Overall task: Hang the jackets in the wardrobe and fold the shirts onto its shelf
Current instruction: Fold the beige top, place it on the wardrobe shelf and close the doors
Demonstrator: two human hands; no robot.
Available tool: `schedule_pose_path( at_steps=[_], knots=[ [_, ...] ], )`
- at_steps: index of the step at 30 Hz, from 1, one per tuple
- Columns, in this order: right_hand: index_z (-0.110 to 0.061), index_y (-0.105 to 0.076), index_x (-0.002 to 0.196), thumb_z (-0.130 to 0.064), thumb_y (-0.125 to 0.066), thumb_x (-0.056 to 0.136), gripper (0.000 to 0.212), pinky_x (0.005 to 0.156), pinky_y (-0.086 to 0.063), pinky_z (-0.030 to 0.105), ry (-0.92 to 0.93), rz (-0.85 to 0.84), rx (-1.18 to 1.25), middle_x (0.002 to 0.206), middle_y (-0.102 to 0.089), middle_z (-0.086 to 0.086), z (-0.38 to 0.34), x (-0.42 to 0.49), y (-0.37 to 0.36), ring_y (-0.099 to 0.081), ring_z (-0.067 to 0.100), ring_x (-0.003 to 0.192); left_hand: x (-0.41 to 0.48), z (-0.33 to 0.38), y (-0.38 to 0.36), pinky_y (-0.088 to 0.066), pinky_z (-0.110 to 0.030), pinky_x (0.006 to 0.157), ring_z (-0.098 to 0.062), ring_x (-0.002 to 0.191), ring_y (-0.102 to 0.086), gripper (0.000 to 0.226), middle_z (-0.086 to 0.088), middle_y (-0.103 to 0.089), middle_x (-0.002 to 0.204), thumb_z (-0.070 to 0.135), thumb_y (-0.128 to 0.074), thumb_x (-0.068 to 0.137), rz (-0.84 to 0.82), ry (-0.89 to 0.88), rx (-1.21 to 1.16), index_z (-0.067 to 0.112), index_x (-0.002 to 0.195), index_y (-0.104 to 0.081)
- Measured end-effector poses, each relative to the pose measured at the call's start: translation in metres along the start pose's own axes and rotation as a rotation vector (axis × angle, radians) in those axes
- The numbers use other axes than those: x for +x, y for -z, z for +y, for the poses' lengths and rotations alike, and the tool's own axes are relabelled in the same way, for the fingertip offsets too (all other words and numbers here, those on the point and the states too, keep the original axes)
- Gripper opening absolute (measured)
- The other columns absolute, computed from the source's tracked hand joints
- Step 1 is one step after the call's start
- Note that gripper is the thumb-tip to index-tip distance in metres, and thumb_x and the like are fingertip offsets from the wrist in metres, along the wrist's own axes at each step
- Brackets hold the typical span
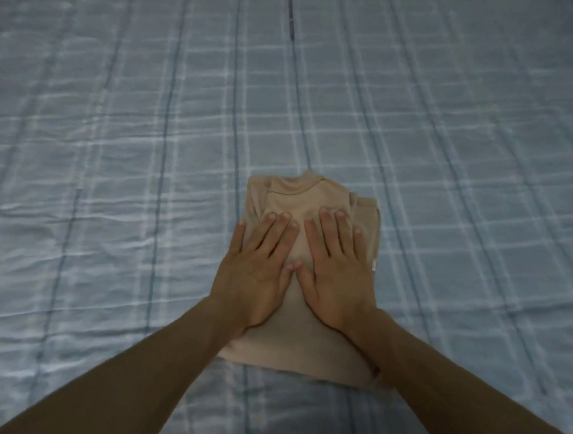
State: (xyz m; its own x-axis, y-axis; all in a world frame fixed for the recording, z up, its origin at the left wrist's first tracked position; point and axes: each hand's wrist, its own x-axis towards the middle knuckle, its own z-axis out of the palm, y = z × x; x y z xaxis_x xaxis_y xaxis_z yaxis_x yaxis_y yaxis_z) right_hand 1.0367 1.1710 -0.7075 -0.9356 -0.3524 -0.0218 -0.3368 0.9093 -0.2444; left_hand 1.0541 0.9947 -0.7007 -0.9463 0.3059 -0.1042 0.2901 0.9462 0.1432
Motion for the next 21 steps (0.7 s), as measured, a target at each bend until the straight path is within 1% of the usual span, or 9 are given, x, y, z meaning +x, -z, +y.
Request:
schedule_pose_path(
  at_steps=[4,5,8,11,13,14,17,19,21],
  knots=[
    [-0.016,-0.020,0.154,-0.054,-0.025,0.095,0.071,0.119,-0.008,0.054,0.001,-0.058,0.011,0.163,-0.007,0.011,-0.001,-0.001,0.010,0.001,0.029,0.150,-0.003,0.002,0.017,0.003,-0.049,0.122,-0.020,0.153,0.000,0.067,-0.003,-0.009,0.166,0.051,-0.012,0.100,-0.076,-0.027,0.006,0.017,0.157,-0.016],
    [-0.017,-0.017,0.155,-0.055,-0.023,0.093,0.072,0.120,-0.006,0.052,0.000,-0.076,0.032,0.163,-0.004,0.010,-0.001,-0.005,0.015,0.004,0.028,0.150,-0.008,0.002,0.025,0.001,-0.049,0.122,-0.020,0.153,-0.003,0.070,-0.004,-0.012,0.165,0.055,-0.012,0.099,-0.086,-0.055,-0.013,0.017,0.157,-0.019],
    [-0.018,-0.019,0.154,-0.052,-0.026,0.095,0.068,0.121,-0.003,0.044,0.040,-0.098,0.103,0.163,-0.003,0.008,-0.004,-0.035,0.027,0.005,0.026,0.150,-0.040,0.004,0.042,-0.020,-0.050,0.120,-0.021,0.143,-0.035,0.075,-0.004,-0.040,0.154,0.068,-0.027,0.096,-0.025,-0.218,-0.108,0.016,0.147,-0.043],
    [-0.016,-0.036,0.148,-0.055,-0.035,0.096,0.065,0.120,-0.017,0.047,0.079,-0.078,0.130,0.161,-0.019,0.010,-0.014,-0.088,0.026,-0.010,0.025,0.150,-0.083,0.001,0.034,-0.025,-0.048,0.118,-0.020,0.141,-0.038,0.083,-0.004,-0.040,0.154,0.074,-0.045,0.087,-0.063,-0.346,-0.108,0.019,0.149,-0.040],
    [-0.015,-0.039,0.147,-0.064,-0.046,0.088,0.078,0.117,-0.024,0.048,0.086,-0.113,0.099,0.158,-0.026,0.010,-0.017,-0.116,0.025,-0.019,0.025,0.148,-0.099,-0.004,0.023,-0.027,-0.047,0.116,-0.022,0.140,-0.040,0.081,-0.006,-0.039,0.154,0.059,-0.059,0.083,-0.053,-0.356,-0.078,0.018,0.150,-0.038],
    [-0.015,-0.039,0.147,-0.062,-0.054,0.082,0.082,0.115,-0.028,0.048,0.104,-0.118,0.075,0.157,-0.029,0.010,-0.015,-0.125,0.025,-0.023,0.026,0.147,-0.102,-0.006,0.018,-0.028,-0.047,0.114,-0.023,0.137,-0.044,0.079,-0.007,-0.042,0.152,0.048,-0.064,0.080,-0.033,-0.354,-0.058,0.016,0.148,-0.041],
    [-0.015,-0.051,0.138,-0.029,-0.072,0.072,0.070,0.102,-0.046,0.042,0.109,-0.019,0.091,0.143,-0.048,0.010,-0.009,-0.133,0.029,-0.045,0.027,0.130,-0.099,-0.005,0.010,-0.032,-0.044,0.113,-0.024,0.128,-0.054,0.068,-0.006,-0.053,0.143,0.024,-0.065,0.073,0.044,-0.334,-0.044,0.015,0.139,-0.052],
    [-0.016,-0.059,0.129,-0.014,-0.072,0.069,0.061,0.090,-0.054,0.039,0.058,0.029,0.150,0.133,-0.056,0.007,-0.012,-0.131,0.034,-0.056,0.026,0.117,-0.095,0.001,0.011,-0.035,-0.039,0.109,-0.023,0.116,-0.062,0.052,-0.006,-0.063,0.131,0.014,-0.056,0.075,0.124,-0.307,-0.083,0.015,0.127,-0.063],
    [-0.015,-0.063,0.122,-0.007,-0.068,0.070,0.053,0.081,-0.057,0.040,0.023,0.046,0.222,0.124,-0.062,0.004,-0.017,-0.129,0.039,-0.062,0.025,0.107,-0.094,0.006,0.016,-0.034,-0.033,0.101,-0.022,0.097,-0.068,0.042,-0.006,-0.071,0.113,0.004,-0.063,0.071,0.199,-0.283,-0.113,0.013,0.112,-0.071]
  ],
)
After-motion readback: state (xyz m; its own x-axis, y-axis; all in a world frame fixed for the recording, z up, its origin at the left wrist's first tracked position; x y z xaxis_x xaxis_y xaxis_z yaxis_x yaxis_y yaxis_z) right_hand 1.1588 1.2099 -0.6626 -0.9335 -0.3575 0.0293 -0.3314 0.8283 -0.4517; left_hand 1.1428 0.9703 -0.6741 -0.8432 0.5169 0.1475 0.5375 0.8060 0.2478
